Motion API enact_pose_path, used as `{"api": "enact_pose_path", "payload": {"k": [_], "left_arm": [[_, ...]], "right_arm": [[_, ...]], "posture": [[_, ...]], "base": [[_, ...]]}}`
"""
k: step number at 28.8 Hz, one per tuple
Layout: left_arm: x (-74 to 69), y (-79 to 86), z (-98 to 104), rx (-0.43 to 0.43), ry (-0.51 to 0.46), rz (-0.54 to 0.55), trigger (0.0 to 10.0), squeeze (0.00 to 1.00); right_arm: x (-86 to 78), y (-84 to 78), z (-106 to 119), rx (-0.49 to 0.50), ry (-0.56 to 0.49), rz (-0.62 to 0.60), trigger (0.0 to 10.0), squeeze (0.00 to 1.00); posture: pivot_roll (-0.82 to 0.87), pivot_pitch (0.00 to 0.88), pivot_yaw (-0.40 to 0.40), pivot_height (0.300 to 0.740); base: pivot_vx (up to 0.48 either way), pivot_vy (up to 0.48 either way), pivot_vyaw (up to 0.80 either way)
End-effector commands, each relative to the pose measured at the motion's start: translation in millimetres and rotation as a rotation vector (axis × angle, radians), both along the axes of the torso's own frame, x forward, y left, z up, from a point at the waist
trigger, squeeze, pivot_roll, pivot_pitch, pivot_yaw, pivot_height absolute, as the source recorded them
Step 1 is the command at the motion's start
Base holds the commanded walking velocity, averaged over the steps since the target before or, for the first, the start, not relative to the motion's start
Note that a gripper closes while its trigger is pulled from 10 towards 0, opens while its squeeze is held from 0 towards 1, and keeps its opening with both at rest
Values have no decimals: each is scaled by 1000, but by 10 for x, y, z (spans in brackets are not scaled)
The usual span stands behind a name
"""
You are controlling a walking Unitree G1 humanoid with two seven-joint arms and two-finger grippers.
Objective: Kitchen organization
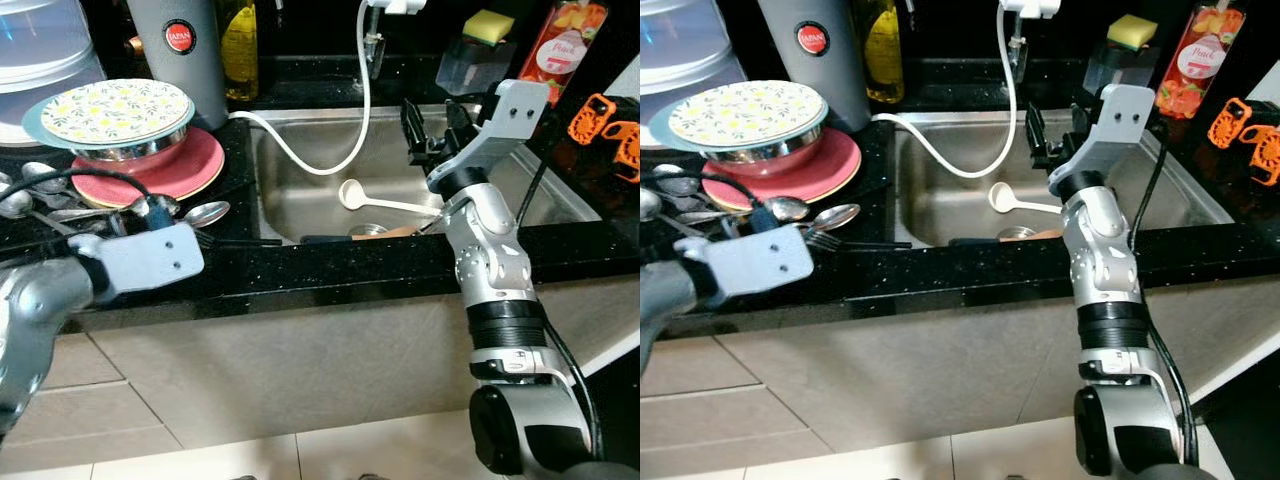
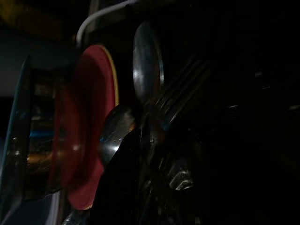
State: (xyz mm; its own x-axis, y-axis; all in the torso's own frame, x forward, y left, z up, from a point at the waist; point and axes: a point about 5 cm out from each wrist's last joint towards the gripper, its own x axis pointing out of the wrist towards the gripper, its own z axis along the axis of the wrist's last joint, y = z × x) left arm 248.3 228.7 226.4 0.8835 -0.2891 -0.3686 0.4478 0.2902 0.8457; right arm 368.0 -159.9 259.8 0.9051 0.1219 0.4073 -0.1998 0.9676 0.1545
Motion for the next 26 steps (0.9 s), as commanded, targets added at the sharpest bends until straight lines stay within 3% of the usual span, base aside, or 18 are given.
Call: {"api": "enact_pose_path", "payload": {"k": [1, 4, 12, 14, 21, 26], "left_arm": [[-81, 9, -61, -57, 37, 32, 10000, 0], [-152, 78, -39, -48, 17, 89, 10000, 0], [-373, 222, 179, 93, -95, 140, 10000, 0], [-436, 227, 253, 82, -112, 158, 10000, 0], [-612, 370, 157, 86, 9, 242, 10000, 0], [-627, 548, 28, 103, 42, 326, 10000, 0]], "right_arm": [[-8, -13, 13, -1, -1, 1, 10000, 0], [1, 4, 5, -3, 4, 12, 10000, 0], [63, 165, 13, -9, 11, 72, 10000, 0], [70, 193, 1, -8, 15, 82, 10000, 0], [83, 233, -28, -10, 24, 101, 10000, 0], [98, 251, -30, -11, 26, 108, 10000, 0]], "posture": [[180, 19, -46, 740], [192, 22, -58, 740], [237, 31, -81, 740], [242, 32, -83, 740], [259, 31, -89, 740], [265, 28, -103, 740]], "base": [[0, 0, 0], [0, 0, 0], [0, 0, 0], [0, 0, 0], [0, 0, 0], [0, 0, 0]]}}
